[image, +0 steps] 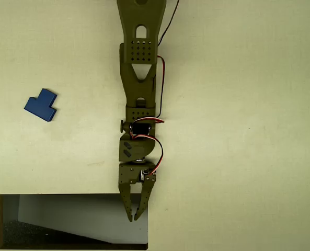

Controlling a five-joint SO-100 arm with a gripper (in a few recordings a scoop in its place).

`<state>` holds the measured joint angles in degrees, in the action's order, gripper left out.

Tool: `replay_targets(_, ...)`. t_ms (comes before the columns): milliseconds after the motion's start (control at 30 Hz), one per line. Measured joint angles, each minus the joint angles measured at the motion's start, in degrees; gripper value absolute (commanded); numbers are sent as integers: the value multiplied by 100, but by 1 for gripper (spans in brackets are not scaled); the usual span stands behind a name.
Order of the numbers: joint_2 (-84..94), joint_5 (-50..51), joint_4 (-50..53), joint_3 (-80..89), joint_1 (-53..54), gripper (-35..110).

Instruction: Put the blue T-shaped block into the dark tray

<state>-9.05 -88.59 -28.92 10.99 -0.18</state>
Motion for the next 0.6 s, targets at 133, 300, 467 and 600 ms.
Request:
replay_targets(133,70,914,1898,-1687,0,0)
replay_targets(300,1714,1942,5168,-1696,-26,0)
replay_targets(467,4904,1459,9044,-9,378,0)
replay_targets(600,7014,756,11900,1424,888,0)
